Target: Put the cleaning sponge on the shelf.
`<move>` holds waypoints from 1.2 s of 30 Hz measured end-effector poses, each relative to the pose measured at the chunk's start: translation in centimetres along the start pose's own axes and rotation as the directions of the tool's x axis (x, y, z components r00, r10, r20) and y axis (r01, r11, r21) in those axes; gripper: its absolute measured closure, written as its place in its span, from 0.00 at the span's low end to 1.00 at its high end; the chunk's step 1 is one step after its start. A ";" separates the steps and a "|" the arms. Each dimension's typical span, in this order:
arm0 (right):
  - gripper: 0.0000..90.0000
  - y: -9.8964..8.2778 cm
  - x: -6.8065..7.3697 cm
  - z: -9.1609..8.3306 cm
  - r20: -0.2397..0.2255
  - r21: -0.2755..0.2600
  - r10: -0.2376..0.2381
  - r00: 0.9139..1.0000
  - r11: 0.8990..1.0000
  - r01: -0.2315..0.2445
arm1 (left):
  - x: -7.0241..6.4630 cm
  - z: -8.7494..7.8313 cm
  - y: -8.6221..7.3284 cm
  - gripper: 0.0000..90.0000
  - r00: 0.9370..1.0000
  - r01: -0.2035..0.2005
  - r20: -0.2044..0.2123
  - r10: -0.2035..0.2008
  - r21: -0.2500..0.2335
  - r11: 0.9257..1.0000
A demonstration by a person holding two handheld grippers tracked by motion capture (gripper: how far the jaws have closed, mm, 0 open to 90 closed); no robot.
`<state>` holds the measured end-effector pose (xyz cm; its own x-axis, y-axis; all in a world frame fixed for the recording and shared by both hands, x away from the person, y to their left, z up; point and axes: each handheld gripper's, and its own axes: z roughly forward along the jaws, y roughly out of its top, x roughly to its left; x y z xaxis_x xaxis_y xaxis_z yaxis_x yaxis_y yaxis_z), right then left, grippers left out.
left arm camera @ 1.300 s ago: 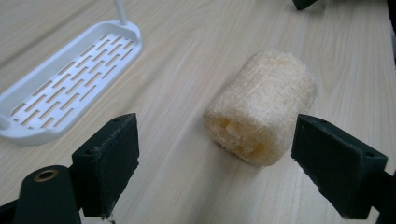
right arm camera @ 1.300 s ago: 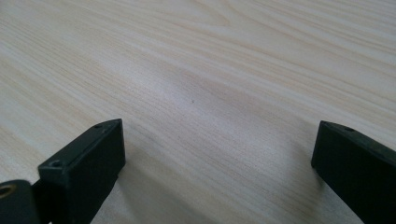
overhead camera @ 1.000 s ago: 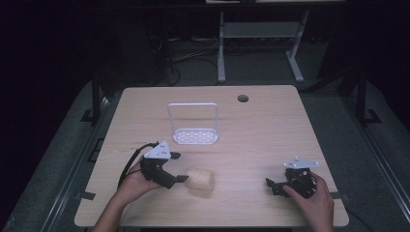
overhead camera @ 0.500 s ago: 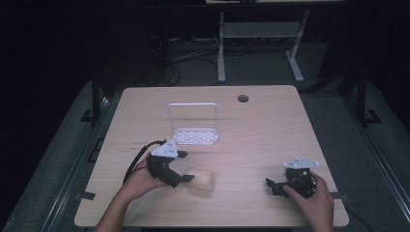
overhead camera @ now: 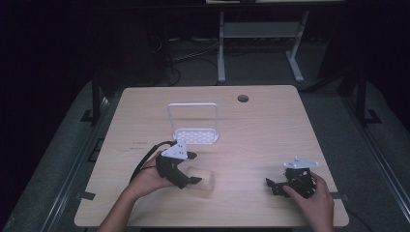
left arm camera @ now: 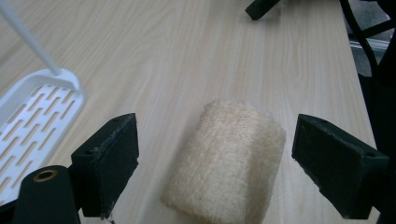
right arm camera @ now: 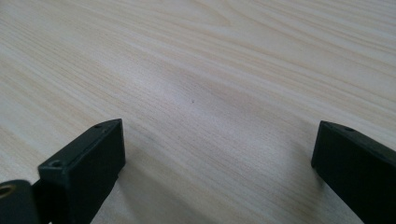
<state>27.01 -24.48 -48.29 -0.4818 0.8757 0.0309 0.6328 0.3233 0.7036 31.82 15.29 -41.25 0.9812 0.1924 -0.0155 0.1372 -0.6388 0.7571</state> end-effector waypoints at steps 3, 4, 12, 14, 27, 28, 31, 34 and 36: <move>0.03 0.0 0.0 0.0 0.000 0.000 0.000 1.000 1.000 0.000 | -0.2 0.5 0.1 0.16 1.000 -0.003 0.012 0.003 0.009 1.000; 0.03 0.0 0.0 0.0 0.000 0.000 0.000 1.000 1.000 0.000 | -0.1 0.7 0.1 0.16 1.000 -0.010 0.016 0.010 0.015 1.000; 0.03 0.0 0.0 0.0 0.000 0.000 0.000 1.000 1.000 0.000 | -0.2 1.6 0.0 0.15 0.999 -0.025 0.029 0.024 0.040 0.999; 0.03 0.0 0.0 0.0 0.000 0.000 0.001 1.000 1.000 -0.001 | -0.3 1.8 0.0 0.15 0.999 -0.026 0.032 0.025 0.046 0.999; 0.03 0.0 0.0 0.0 0.000 0.000 0.000 1.000 1.000 0.000 | -0.5 2.8 -0.4 0.15 0.997 -0.056 0.052 0.052 0.093 0.994; 0.03 0.0 0.0 0.0 0.000 0.000 0.000 1.000 1.000 0.000 | -0.5 2.8 -0.4 0.15 0.997 -0.060 0.053 0.055 0.098 0.993; 0.03 0.0 0.0 0.0 0.000 0.000 0.000 1.000 1.000 0.000 | -0.4 3.0 -0.5 0.15 0.996 -0.074 0.059 0.068 0.110 0.991; 0.03 0.0 0.0 0.0 0.000 0.000 0.000 1.000 1.000 0.000 | -0.4 3.4 -0.7 0.15 0.996 -0.065 0.062 0.058 0.114 0.991; 0.03 0.0 0.0 0.0 0.000 0.000 0.000 1.000 1.000 0.000 | -0.4 3.5 -0.8 0.15 0.996 -0.067 0.066 0.060 0.121 0.990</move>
<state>27.02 -24.48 -48.29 -0.4820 0.8756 0.0307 0.6326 0.3235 0.7037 31.81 13.11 -44.14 0.9944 0.1044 -0.0132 0.0862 -0.7357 0.6718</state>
